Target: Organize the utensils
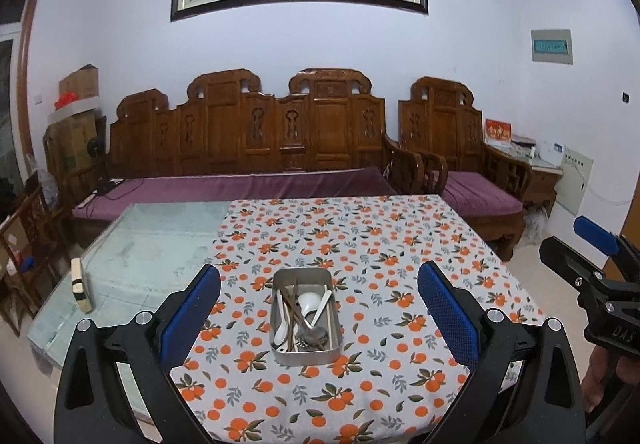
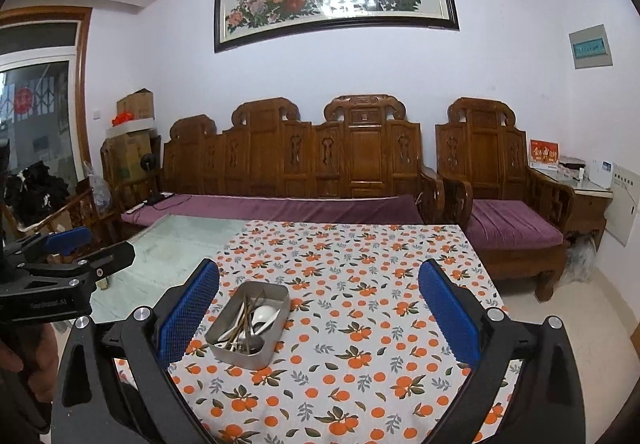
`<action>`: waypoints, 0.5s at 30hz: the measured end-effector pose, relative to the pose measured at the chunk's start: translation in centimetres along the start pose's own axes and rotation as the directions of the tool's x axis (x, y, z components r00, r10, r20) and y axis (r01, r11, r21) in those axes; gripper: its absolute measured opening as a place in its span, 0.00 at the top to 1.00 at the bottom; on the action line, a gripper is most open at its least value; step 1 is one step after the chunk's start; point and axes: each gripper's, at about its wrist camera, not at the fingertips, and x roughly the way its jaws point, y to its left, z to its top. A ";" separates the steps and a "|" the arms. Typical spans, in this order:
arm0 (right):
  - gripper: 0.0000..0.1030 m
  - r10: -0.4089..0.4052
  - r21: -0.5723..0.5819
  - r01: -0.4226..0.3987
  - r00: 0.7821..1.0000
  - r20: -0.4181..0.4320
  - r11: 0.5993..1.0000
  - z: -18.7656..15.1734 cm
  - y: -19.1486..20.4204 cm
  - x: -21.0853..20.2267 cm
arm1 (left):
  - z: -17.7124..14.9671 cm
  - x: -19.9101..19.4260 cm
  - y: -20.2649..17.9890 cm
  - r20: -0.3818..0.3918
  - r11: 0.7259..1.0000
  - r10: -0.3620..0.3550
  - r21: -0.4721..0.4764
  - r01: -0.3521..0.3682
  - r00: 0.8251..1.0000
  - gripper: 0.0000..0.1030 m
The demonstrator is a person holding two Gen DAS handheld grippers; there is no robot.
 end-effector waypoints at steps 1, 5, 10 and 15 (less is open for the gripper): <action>0.03 0.001 0.000 -0.001 1.000 0.001 1.000 0.0 0.0 -0.1 | 0.1 -0.2 0.0 0.003 1.000 0.003 0.000 -0.003 1.000 0.08; 0.03 0.004 0.005 -0.004 1.000 0.004 1.000 0.0 0.1 -0.3 | 0.2 -0.3 0.1 0.009 1.000 0.011 -0.003 -0.011 1.000 0.08; 0.03 0.002 0.007 -0.002 1.000 0.003 1.000 0.0 0.0 -0.4 | 0.0 -0.4 0.2 0.014 1.000 0.017 -0.004 -0.017 1.000 0.08; 0.03 0.001 0.009 -0.001 1.000 0.002 1.000 0.0 0.0 -0.5 | 0.0 -0.4 0.1 0.014 1.000 0.017 -0.004 -0.017 1.000 0.08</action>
